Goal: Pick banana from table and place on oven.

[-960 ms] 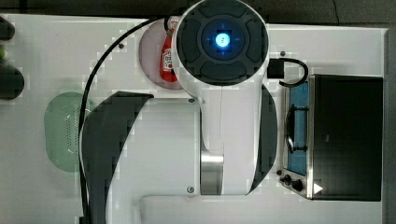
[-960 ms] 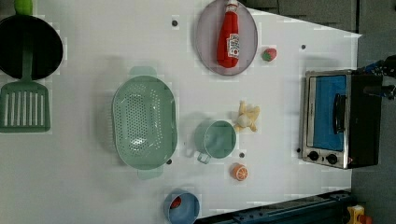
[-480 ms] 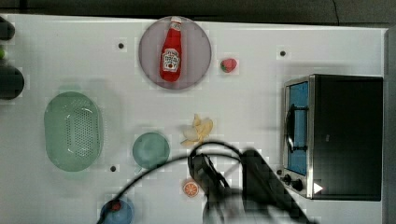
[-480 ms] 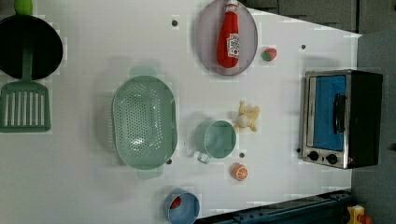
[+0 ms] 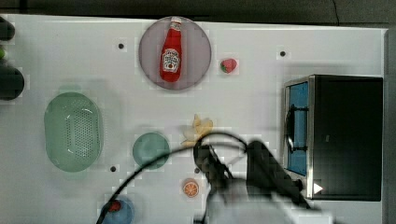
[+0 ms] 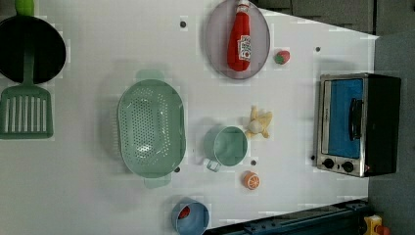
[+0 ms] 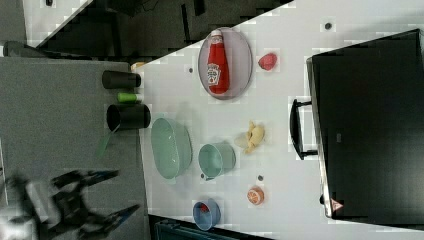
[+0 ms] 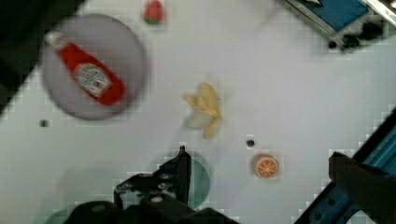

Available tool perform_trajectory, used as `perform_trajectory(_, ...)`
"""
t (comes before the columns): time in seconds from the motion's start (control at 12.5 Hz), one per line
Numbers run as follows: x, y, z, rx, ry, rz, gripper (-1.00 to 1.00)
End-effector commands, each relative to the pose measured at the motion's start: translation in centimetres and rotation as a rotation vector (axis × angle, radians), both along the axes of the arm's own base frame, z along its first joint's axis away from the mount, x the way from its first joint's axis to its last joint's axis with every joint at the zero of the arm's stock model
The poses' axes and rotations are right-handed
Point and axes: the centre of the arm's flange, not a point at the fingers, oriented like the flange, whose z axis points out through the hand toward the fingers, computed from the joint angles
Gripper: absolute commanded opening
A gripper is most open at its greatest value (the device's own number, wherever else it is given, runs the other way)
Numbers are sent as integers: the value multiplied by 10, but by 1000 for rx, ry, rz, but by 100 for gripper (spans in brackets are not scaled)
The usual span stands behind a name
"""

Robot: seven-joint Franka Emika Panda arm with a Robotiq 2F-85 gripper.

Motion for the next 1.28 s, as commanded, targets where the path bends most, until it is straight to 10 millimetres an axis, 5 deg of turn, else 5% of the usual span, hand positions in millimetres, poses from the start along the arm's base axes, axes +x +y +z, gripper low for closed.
perform_trajectory(0.08, 44, 11, -96, -15, 147, -9, 100)
perform_trajectory(0.48, 76, 22, -203, -24, 122, 17, 100)
perform_trajectory(0.88, 75, 38, -326, -25, 137, 55, 100)
perform_trajectory(1.28, 73, 57, -414, -16, 157, 93, 100)
